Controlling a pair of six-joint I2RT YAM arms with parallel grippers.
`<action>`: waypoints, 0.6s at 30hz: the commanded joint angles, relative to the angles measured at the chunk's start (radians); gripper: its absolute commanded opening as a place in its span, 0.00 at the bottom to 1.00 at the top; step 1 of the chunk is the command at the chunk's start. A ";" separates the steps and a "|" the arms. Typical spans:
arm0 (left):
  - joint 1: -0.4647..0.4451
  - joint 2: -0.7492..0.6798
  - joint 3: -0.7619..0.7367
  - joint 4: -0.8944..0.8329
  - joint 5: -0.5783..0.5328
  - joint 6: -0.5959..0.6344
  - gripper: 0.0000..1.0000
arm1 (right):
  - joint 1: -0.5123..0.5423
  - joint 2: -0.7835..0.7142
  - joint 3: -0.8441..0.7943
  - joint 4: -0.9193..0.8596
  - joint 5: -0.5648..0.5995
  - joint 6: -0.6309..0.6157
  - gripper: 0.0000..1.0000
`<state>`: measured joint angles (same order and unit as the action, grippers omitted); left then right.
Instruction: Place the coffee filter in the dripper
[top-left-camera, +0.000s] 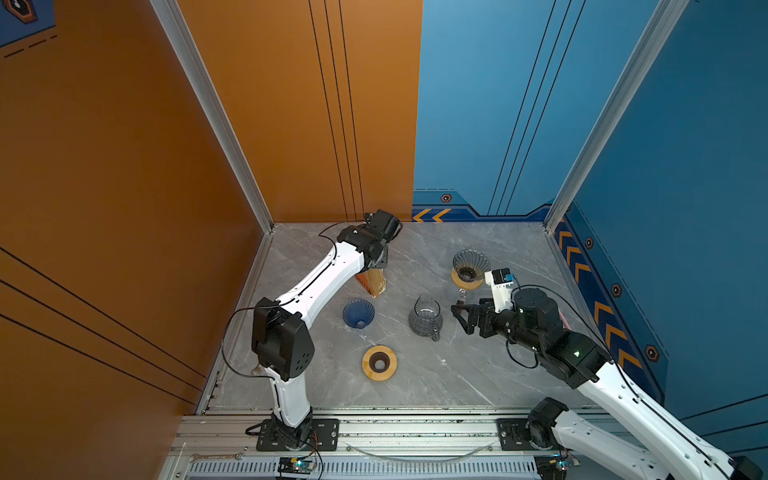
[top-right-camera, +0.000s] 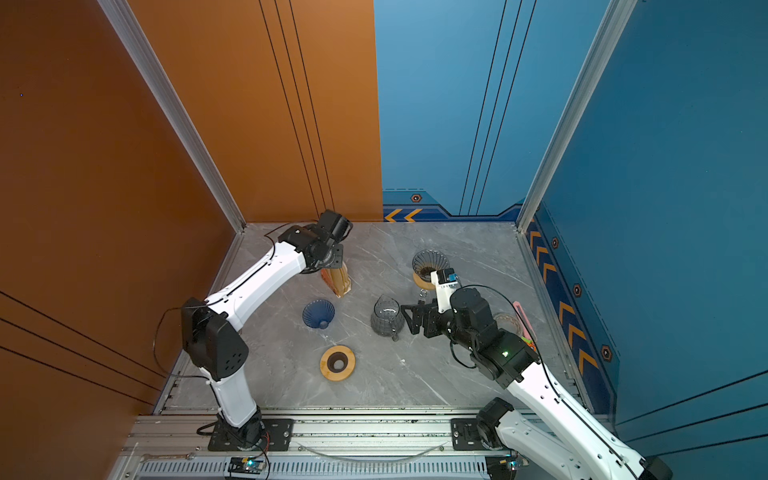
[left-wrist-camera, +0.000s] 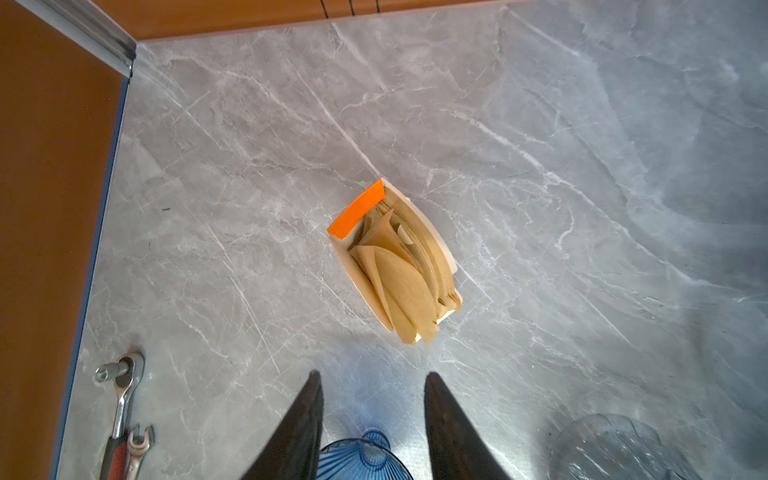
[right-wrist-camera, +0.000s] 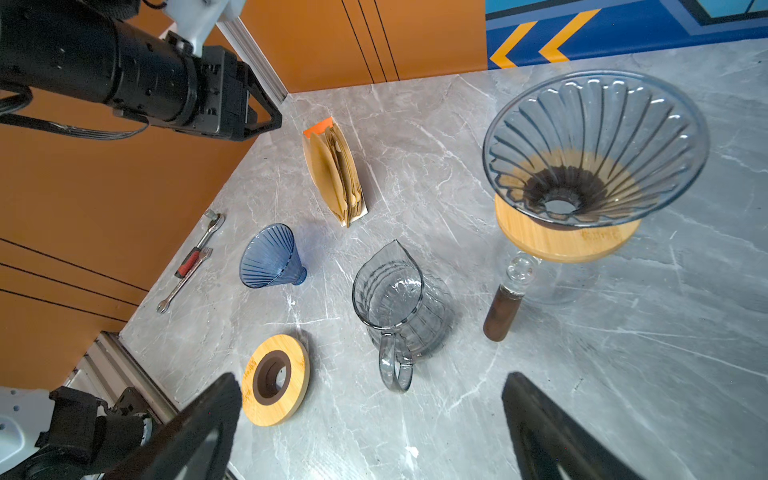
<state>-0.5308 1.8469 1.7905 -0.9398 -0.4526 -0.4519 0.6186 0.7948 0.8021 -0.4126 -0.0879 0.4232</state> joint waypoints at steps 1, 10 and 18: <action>-0.005 0.038 0.031 -0.039 -0.055 -0.048 0.41 | -0.013 -0.033 -0.023 -0.027 -0.020 0.008 0.97; 0.005 0.150 0.098 -0.036 -0.036 -0.086 0.35 | -0.018 -0.083 -0.059 -0.031 0.003 0.029 0.97; 0.006 0.216 0.126 -0.039 -0.104 -0.094 0.31 | -0.025 -0.090 -0.068 -0.040 0.014 0.031 0.97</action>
<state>-0.5304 2.0468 1.8877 -0.9554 -0.4950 -0.5255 0.5991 0.7193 0.7509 -0.4217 -0.0929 0.4454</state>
